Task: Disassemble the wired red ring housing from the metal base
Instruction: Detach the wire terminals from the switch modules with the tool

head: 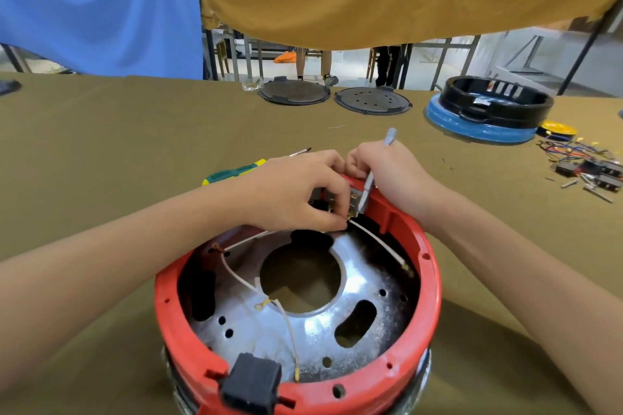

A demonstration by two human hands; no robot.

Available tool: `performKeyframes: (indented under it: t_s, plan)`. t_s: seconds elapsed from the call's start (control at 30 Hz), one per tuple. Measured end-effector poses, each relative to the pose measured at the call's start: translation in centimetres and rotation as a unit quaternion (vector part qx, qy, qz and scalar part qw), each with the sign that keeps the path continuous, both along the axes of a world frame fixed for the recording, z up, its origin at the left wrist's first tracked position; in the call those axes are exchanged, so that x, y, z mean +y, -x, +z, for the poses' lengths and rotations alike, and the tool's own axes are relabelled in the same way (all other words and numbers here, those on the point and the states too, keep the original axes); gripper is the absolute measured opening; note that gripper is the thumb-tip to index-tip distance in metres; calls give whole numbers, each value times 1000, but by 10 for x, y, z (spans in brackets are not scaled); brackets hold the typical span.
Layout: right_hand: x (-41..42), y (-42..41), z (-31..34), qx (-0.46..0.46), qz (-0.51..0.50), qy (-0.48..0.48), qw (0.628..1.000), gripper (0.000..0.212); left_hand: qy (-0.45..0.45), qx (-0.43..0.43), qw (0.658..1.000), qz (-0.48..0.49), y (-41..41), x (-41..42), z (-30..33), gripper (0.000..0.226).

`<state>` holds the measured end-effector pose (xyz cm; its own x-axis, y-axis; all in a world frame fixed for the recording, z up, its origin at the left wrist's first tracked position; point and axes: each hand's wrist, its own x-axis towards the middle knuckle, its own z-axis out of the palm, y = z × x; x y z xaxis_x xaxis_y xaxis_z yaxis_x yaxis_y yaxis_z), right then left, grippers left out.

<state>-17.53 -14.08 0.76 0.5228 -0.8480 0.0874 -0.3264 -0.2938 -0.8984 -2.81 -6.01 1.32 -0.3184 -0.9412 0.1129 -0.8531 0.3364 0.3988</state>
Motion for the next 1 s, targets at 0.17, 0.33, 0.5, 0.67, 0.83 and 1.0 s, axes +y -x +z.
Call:
performKeyframes:
  t_s: [0.17,0.33,0.5,0.67,0.83,1.0]
  plan:
    - [3,5,0,-12,59,86,994,27,15,-1,1000,3,-3,-1,-2,6]
    - [4,14,0,-39,73,135,987,23,21,2,1000,-3,-2,-2,-2,5]
    - [2,13,-1,4,91,174,980,15,14,15,1000,-24,-4,-3,-3,5]
    - [3,13,1,-3,107,180,978,13,-2,16,998,-54,-4,-6,1,7]
    - [5,18,0,35,70,279,957,25,30,9,999,-39,-6,-5,-3,4]
    - [13,23,2,-15,37,309,950,42,50,1,998,-37,-6,-5,-3,6]
